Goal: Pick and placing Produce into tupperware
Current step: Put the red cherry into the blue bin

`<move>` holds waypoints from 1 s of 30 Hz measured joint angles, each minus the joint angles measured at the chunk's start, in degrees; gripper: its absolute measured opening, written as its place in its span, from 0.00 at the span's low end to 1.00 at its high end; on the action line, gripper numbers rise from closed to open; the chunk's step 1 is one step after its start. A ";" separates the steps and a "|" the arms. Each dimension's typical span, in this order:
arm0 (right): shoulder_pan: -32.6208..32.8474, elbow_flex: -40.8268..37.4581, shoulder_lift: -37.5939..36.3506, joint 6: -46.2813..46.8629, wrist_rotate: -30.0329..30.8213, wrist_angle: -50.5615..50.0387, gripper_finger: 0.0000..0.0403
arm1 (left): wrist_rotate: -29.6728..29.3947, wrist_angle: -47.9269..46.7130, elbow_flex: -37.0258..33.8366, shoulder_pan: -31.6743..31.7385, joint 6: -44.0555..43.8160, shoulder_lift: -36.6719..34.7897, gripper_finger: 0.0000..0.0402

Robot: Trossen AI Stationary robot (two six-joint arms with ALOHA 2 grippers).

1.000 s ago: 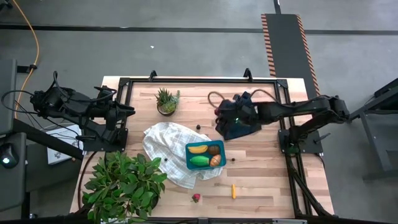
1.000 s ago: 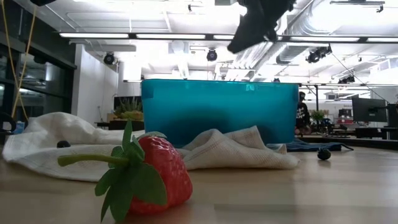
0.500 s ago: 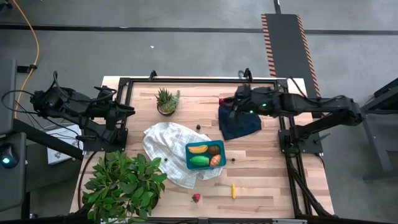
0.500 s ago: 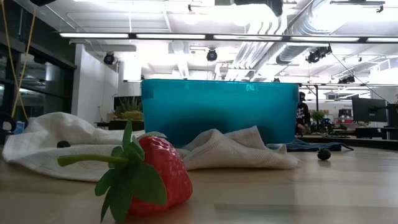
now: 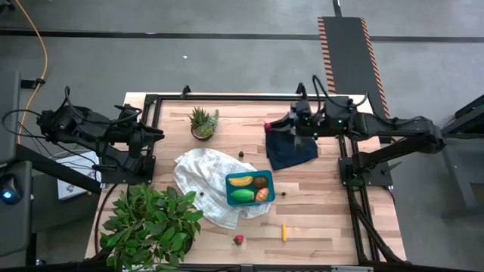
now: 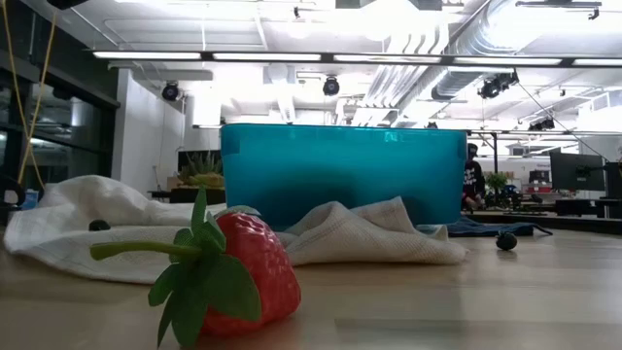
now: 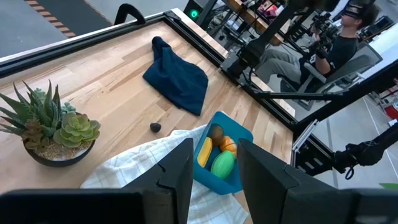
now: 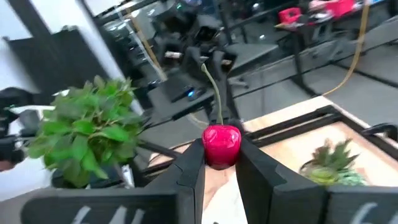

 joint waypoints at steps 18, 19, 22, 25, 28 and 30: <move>0.66 -0.03 9.03 4.46 -13.36 1.44 0.15 | -0.01 0.09 -0.01 0.01 -0.02 0.00 0.28; 0.82 -0.03 9.24 4.46 -13.36 0.96 0.15 | -0.01 0.09 -0.01 -0.01 -0.02 0.00 0.28; 1.38 -0.03 10.02 4.39 -13.38 -0.60 0.15 | -0.01 0.09 -0.01 -0.01 -0.02 -0.01 0.28; 1.82 0.03 11.18 4.31 -13.38 -1.39 0.15 | -0.01 0.09 0.00 0.00 -0.02 0.00 0.28; 2.10 3.67 13.13 2.00 -13.33 -6.49 0.15 | -0.01 0.09 0.01 -0.01 -0.03 -0.02 0.28; 2.12 8.30 15.07 -0.93 -12.61 -12.90 0.15 | -0.01 0.09 0.01 -0.01 -0.04 0.00 0.28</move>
